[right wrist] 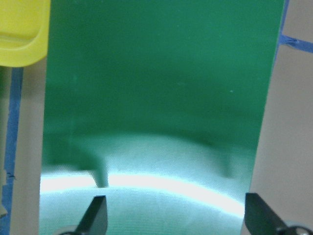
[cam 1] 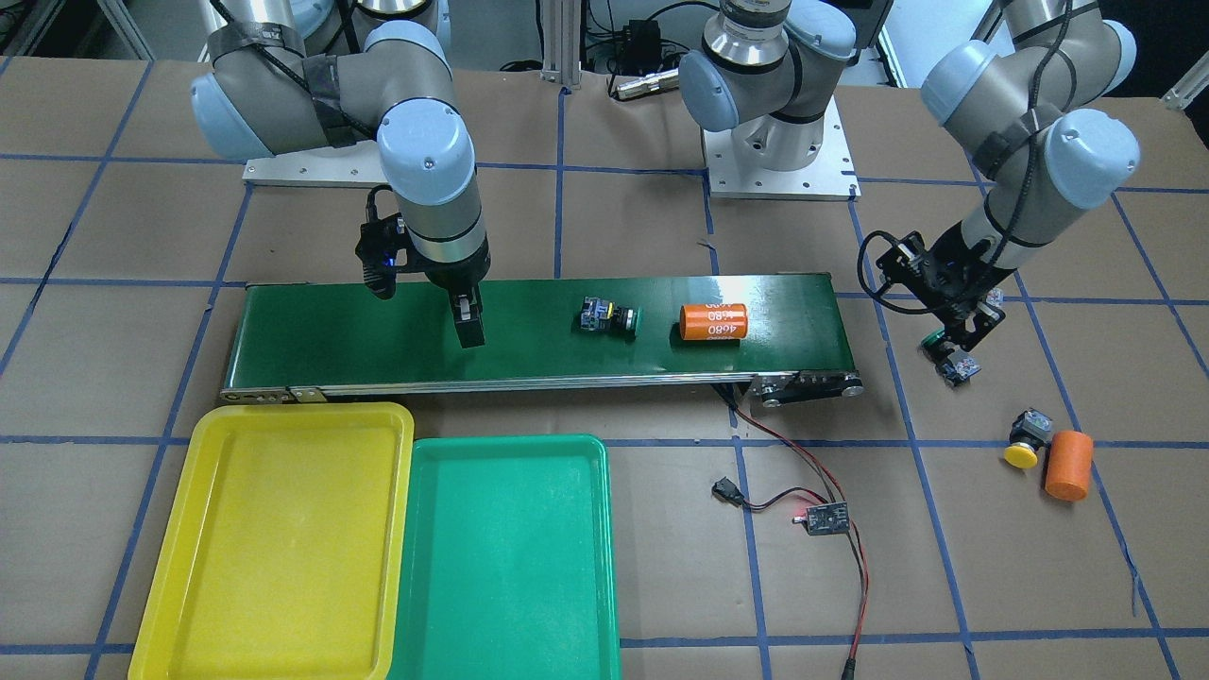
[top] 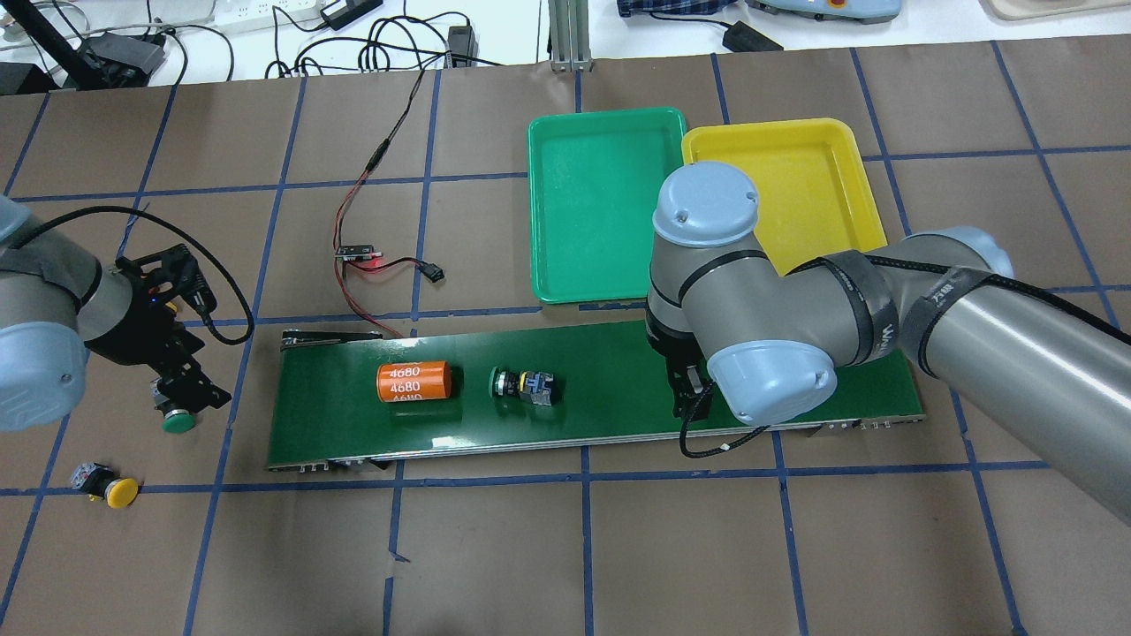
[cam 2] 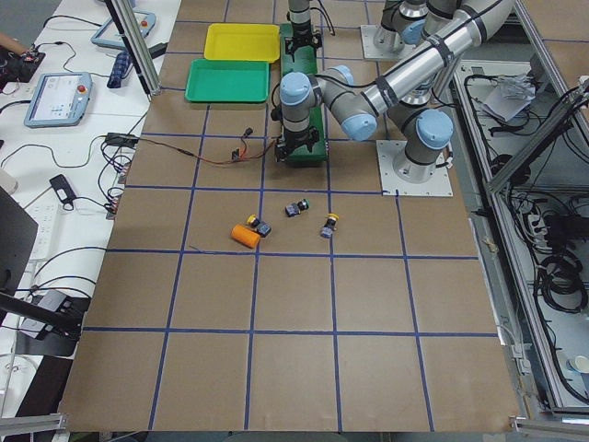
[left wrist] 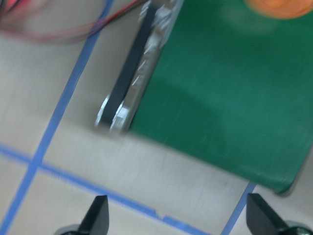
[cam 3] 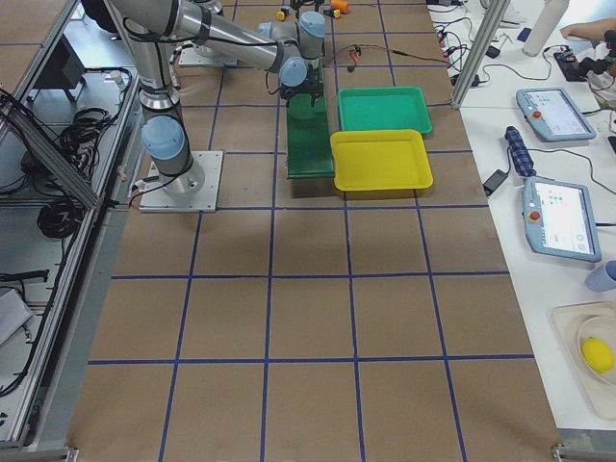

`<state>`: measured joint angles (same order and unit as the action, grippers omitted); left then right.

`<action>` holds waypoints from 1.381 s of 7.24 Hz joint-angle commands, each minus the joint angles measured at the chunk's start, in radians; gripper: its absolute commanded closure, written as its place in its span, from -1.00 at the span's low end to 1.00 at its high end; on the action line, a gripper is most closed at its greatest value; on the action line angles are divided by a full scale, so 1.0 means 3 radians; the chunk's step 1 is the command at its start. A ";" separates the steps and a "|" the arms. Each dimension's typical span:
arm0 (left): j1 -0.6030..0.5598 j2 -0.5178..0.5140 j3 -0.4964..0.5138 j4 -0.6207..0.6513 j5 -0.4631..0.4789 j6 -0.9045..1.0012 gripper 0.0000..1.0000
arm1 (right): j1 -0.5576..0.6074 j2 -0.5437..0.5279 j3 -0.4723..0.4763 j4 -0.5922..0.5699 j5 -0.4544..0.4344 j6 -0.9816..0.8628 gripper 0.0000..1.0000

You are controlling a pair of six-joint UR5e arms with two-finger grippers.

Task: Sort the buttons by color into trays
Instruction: 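Grasp the second green-capped button with the left gripper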

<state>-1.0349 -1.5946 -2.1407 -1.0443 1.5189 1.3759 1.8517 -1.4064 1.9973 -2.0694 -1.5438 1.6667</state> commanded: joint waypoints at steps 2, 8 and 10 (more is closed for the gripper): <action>0.0172 -0.0324 -0.0064 0.0331 -0.0027 -0.1589 -1.00 | 0.0035 0.0020 0.0041 -0.0046 0.0002 0.0038 -1.00; 0.0494 -0.0697 -0.0018 0.0638 0.0147 -0.2106 -1.00 | 0.0035 0.0030 0.0035 -0.0046 -0.0008 0.0084 -1.00; 0.0535 -0.0784 -0.0048 0.0638 0.0147 -0.2167 -1.00 | -0.0006 0.0035 0.0046 -0.0046 -0.0008 0.0058 -1.00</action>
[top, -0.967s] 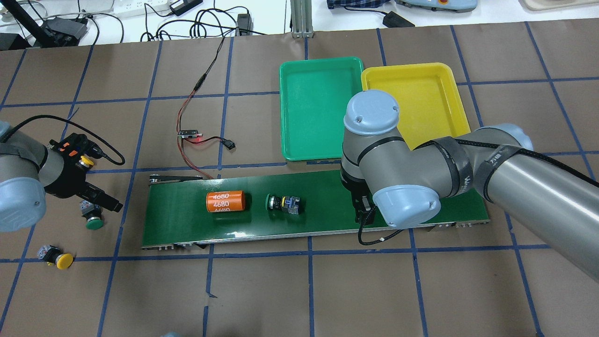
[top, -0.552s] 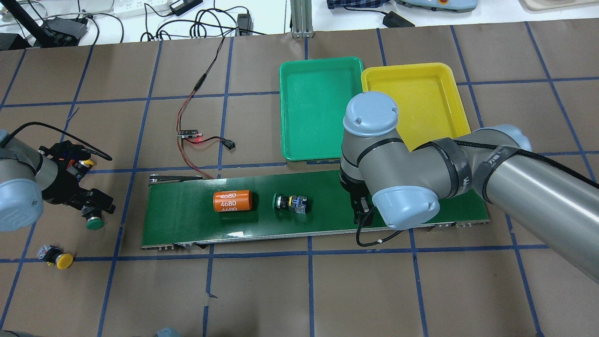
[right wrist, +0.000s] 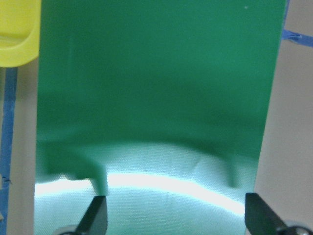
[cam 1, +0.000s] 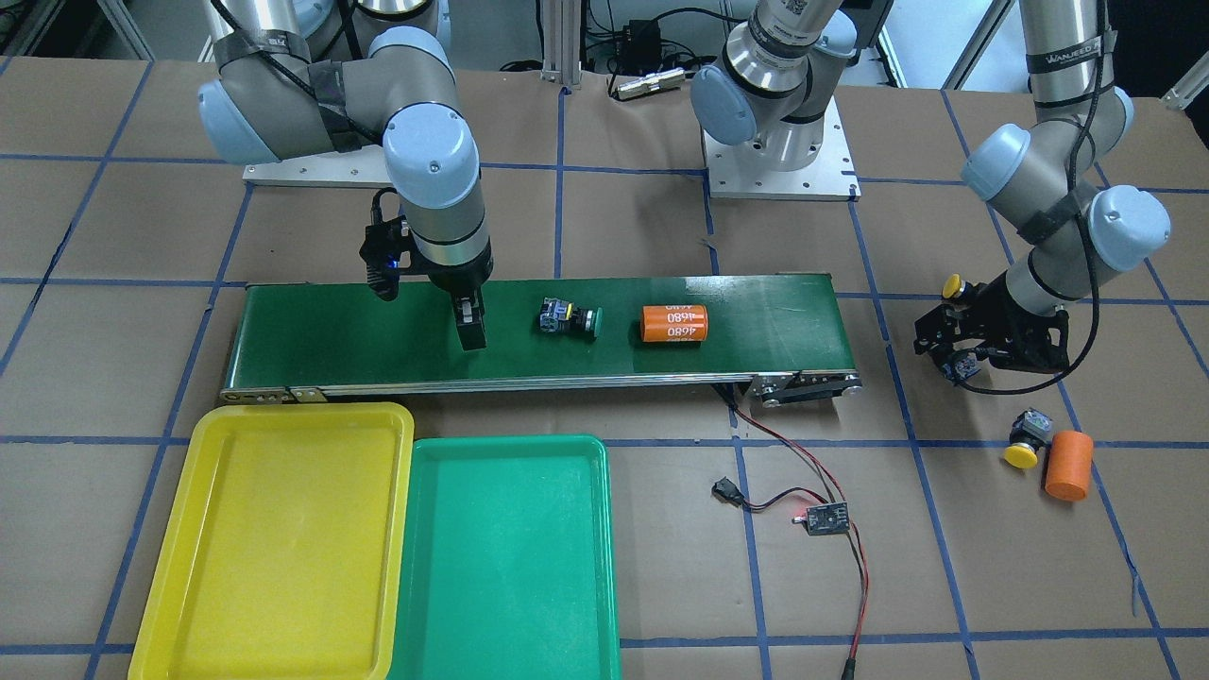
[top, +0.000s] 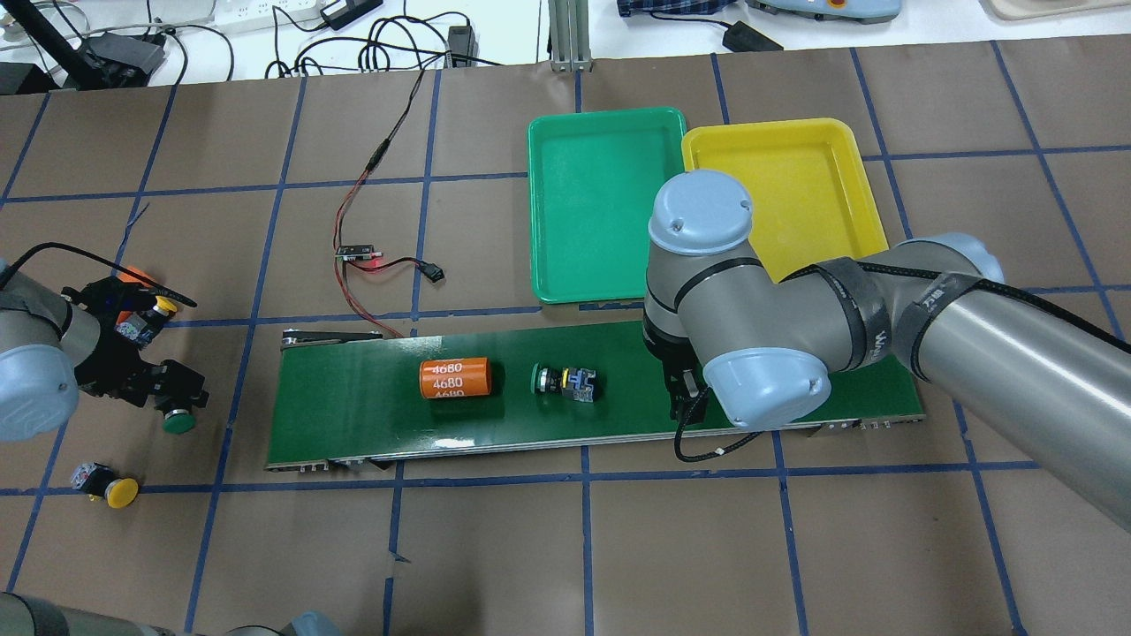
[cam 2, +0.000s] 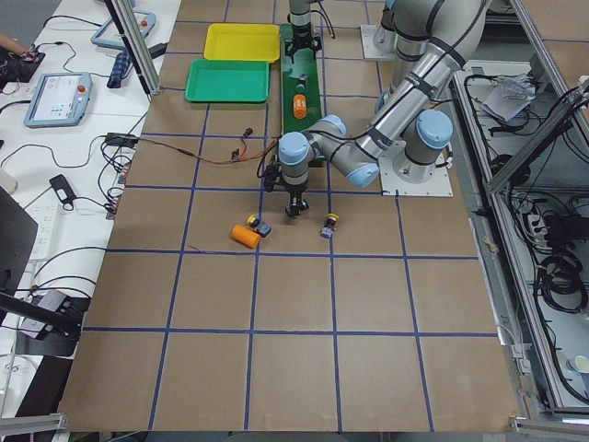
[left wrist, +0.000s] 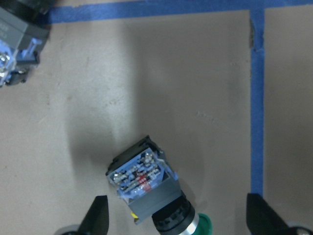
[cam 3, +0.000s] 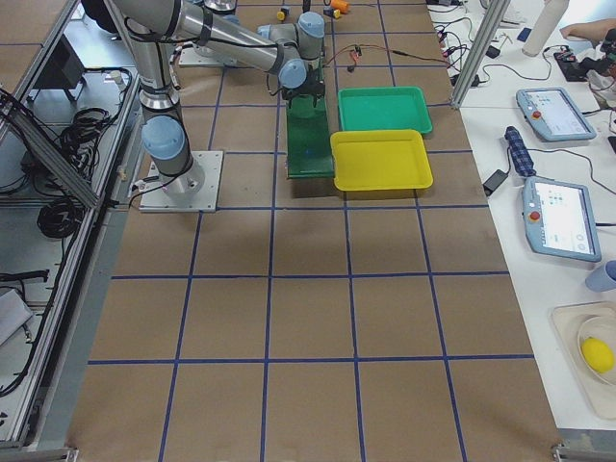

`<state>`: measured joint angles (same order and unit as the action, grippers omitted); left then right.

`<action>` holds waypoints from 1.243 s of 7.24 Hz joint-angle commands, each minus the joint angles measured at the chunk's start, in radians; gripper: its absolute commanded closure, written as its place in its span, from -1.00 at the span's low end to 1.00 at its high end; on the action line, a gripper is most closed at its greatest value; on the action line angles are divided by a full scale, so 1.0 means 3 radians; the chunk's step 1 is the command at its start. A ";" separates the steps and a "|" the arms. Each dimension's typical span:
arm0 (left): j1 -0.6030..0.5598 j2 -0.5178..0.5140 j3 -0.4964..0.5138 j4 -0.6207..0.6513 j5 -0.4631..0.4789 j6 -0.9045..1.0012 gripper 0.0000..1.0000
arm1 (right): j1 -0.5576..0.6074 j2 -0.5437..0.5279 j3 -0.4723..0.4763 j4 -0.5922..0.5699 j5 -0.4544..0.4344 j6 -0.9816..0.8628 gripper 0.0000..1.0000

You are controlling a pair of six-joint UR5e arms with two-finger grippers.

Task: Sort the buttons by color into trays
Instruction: 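Grasp the second green-capped button with the left gripper, then place button on belt with left gripper while right gripper grasps the first button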

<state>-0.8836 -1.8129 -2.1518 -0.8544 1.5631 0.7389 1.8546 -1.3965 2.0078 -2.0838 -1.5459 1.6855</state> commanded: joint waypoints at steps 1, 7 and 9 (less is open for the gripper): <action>0.0046 -0.0092 -0.0011 0.0045 -0.0005 -0.0045 -1.00 | -0.0031 0.0002 0.0001 -0.0003 0.0004 -0.0019 -1.00; -0.0030 -0.0027 0.0004 0.0312 0.0159 0.0143 1.00 | -0.0087 0.0007 0.0011 0.0002 0.0019 -0.0096 -1.00; -0.0447 0.0192 0.0050 0.0124 0.0138 0.0639 1.00 | -0.0102 0.0007 0.0016 0.0012 -0.0001 -0.0086 -1.00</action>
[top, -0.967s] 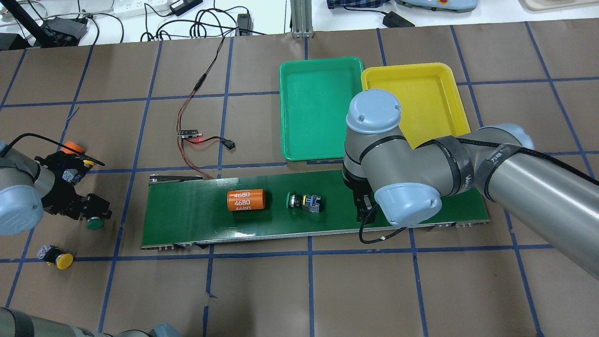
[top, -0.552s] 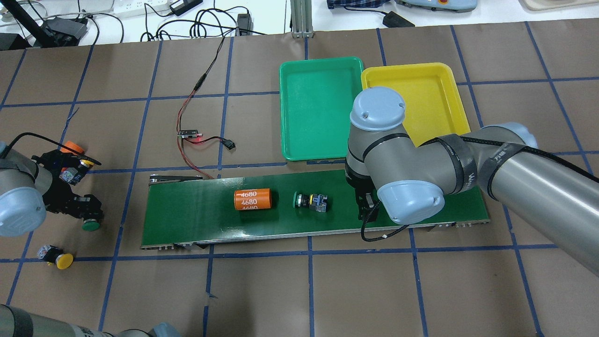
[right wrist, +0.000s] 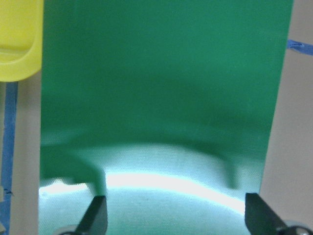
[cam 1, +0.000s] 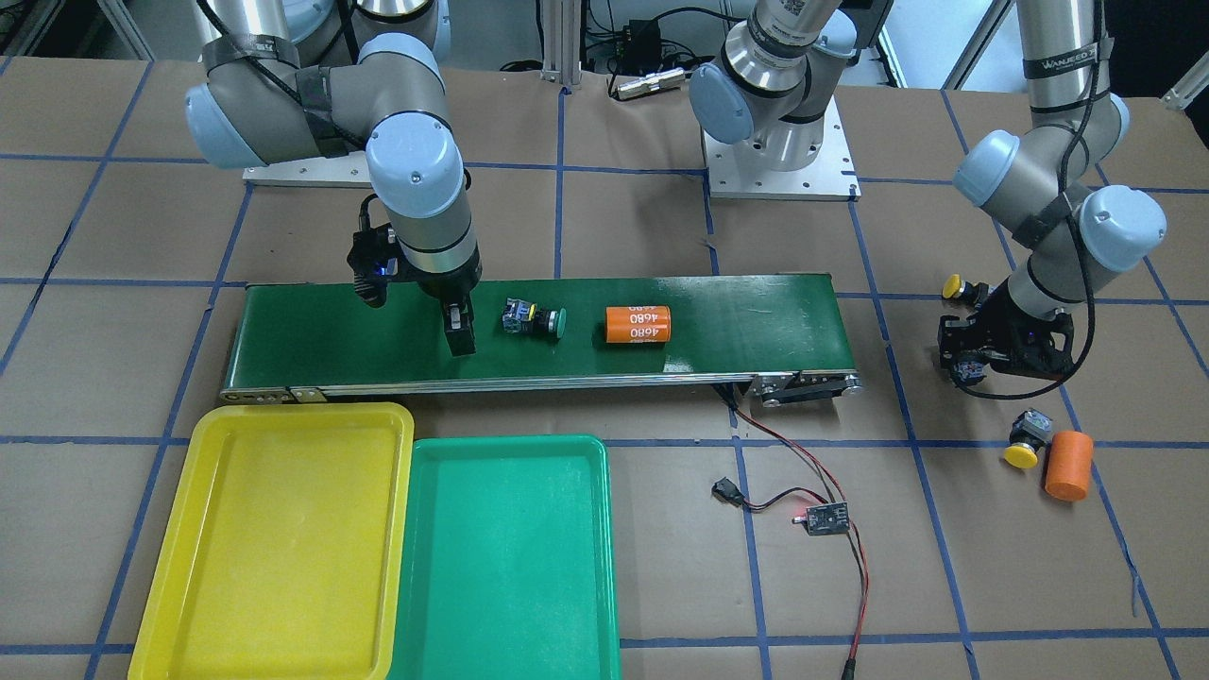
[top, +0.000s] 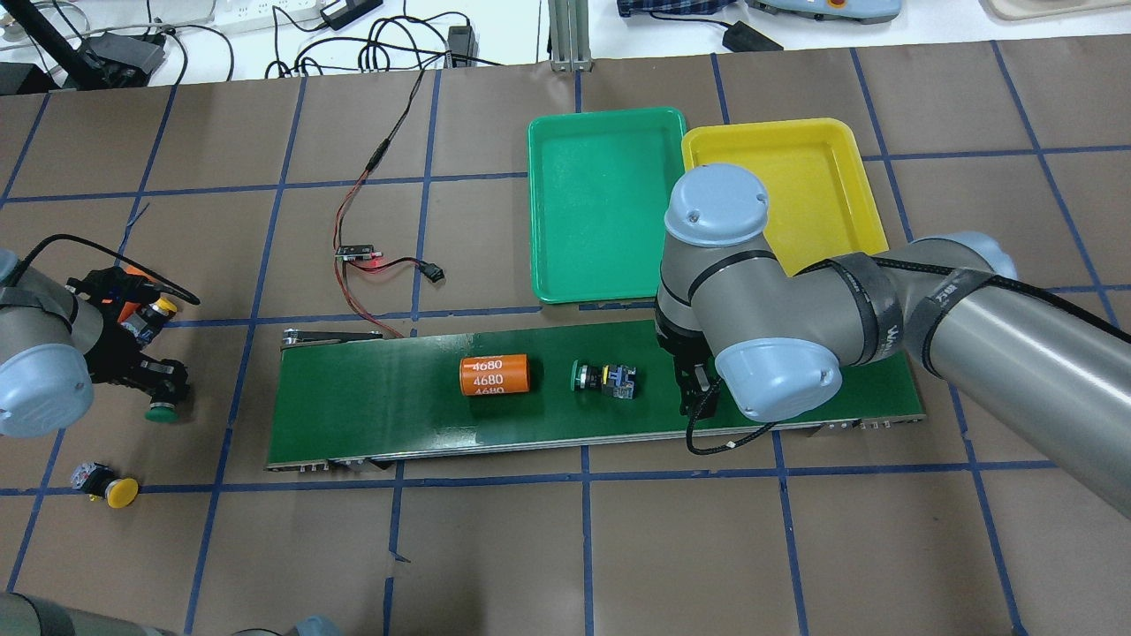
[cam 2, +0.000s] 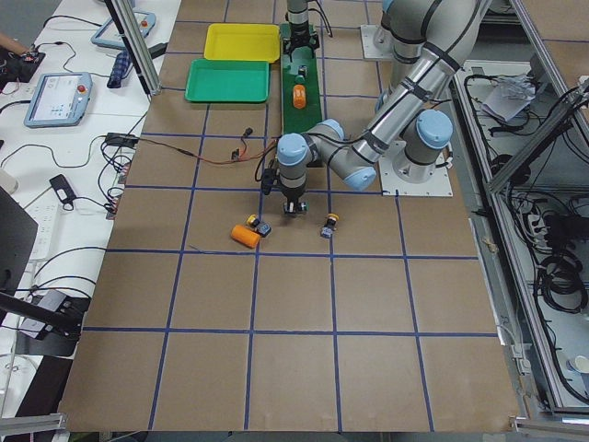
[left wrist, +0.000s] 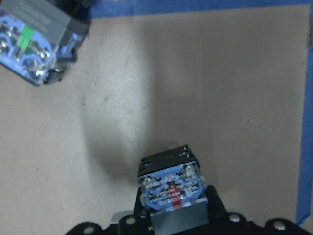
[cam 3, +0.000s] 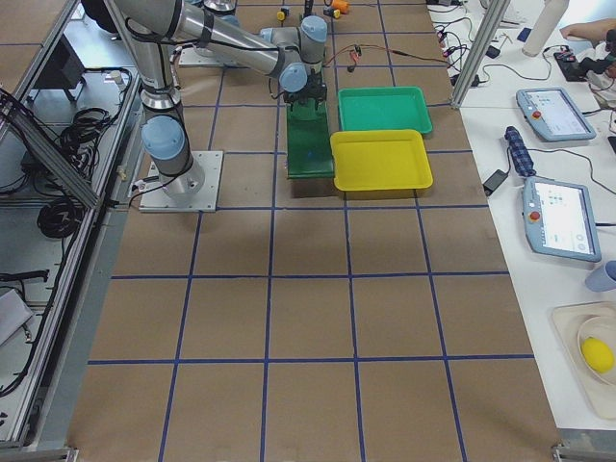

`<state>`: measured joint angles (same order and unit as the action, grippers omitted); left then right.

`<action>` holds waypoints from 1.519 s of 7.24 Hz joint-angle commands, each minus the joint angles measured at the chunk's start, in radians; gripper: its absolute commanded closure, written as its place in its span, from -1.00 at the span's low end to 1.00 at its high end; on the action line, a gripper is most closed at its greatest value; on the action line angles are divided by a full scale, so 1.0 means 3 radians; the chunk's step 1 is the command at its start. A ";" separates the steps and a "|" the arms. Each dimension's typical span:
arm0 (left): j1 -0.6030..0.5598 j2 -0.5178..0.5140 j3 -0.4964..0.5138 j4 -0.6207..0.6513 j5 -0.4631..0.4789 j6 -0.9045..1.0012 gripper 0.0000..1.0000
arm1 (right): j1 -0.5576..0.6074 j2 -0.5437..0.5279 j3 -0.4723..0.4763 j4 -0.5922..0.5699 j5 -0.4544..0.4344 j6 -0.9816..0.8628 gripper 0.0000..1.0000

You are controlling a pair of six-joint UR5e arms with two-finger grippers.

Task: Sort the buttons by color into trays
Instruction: 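Place button on belt with left gripper while right gripper grasps the first button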

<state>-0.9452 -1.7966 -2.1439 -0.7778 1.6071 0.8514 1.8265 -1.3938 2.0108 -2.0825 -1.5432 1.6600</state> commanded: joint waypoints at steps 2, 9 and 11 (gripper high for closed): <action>-0.0499 0.0455 0.0049 -0.0529 -0.0019 0.1065 1.00 | -0.0055 -0.0002 0.0006 0.0013 -0.0030 -0.0112 -1.00; -0.2068 0.0692 0.0100 -0.1023 -0.0034 0.2294 1.00 | -0.0065 0.0003 0.0052 0.0008 -0.0036 -0.0118 -1.00; -0.2193 0.0646 0.0090 -0.0946 -0.0003 0.2387 0.74 | -0.0065 0.0018 0.0062 0.0003 -0.0036 -0.0113 -1.00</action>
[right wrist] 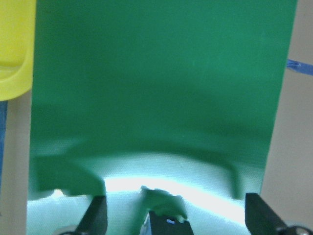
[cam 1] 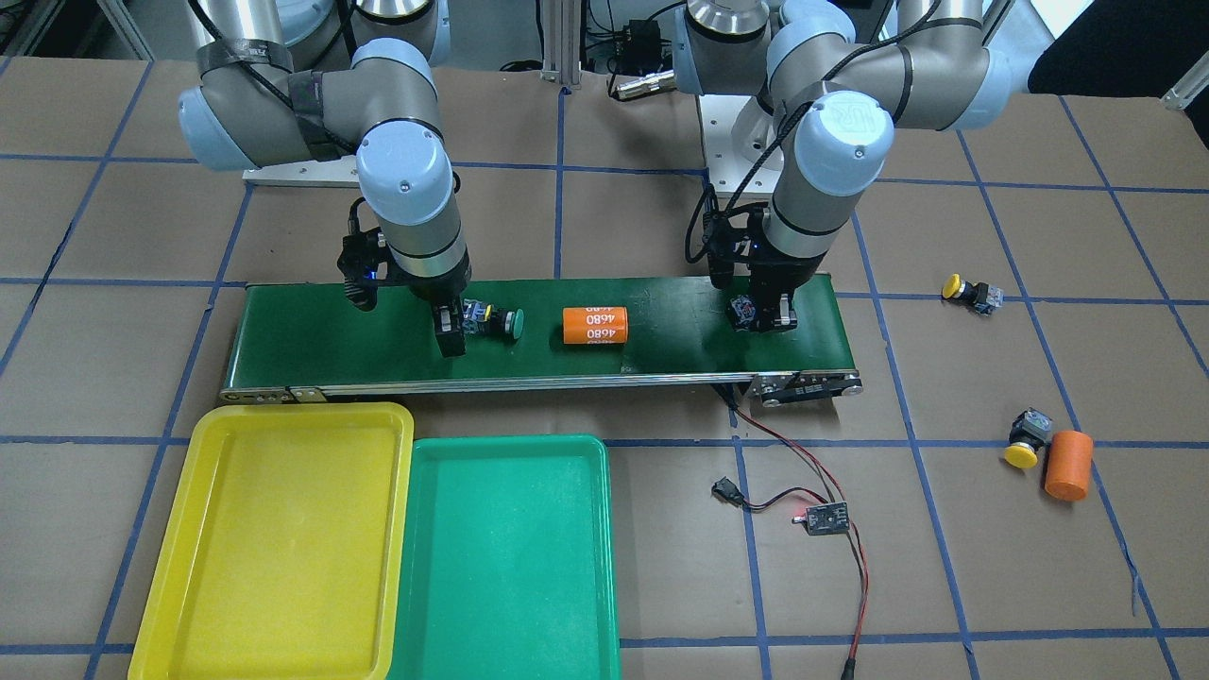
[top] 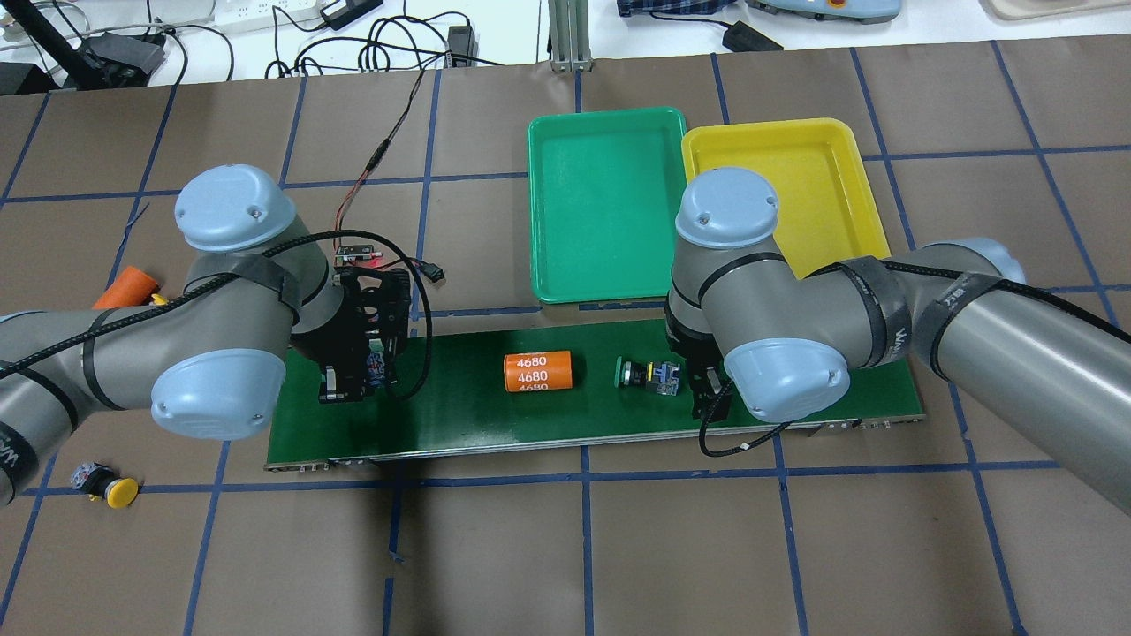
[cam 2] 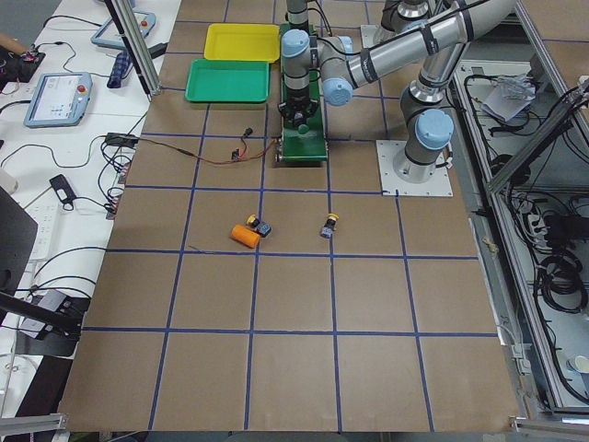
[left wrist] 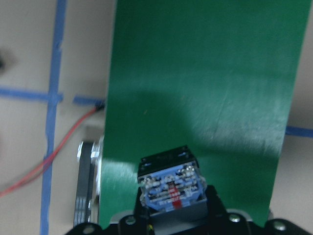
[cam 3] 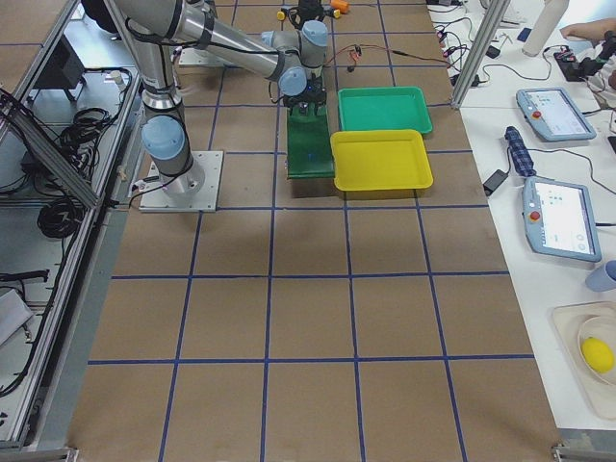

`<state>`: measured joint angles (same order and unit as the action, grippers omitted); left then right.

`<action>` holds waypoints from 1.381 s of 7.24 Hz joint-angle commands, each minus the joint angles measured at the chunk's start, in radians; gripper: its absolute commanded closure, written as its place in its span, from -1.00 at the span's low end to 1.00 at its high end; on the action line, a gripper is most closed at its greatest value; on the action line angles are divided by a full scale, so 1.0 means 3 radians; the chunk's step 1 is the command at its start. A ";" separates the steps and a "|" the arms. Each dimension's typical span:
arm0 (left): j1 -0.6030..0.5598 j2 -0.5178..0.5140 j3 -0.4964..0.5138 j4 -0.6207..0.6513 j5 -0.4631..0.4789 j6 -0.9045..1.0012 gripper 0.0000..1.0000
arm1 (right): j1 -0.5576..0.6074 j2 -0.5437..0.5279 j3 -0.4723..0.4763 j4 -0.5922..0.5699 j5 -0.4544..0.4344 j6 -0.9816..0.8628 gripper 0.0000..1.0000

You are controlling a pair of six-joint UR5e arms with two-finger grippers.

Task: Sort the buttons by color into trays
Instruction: 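Place button on belt with left gripper while right gripper grasps the first button, then drop the button into the green tray with the right gripper while the left withdraws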

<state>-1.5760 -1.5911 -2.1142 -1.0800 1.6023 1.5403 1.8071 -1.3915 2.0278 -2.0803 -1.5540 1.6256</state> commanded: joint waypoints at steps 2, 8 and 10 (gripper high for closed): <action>-0.0080 -0.0106 -0.0014 0.0046 0.0023 0.0137 -1.00 | 0.0005 0.0026 0.0021 -0.0004 0.0026 0.0012 -0.83; 0.1497 -0.0080 -0.0019 0.0031 -0.0161 0.1447 -1.00 | 0.0005 0.0026 0.0011 -0.0265 0.0046 0.0012 0.66; 0.2192 -0.0218 -0.0019 0.0021 -0.0136 0.2462 -1.00 | 0.0005 0.0011 -0.0010 -0.0270 0.0001 -0.0029 1.00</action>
<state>-1.0509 -1.6312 -2.1165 -1.0721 1.5601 2.0636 1.8083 -1.3855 2.0288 -2.1588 -1.5438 1.6234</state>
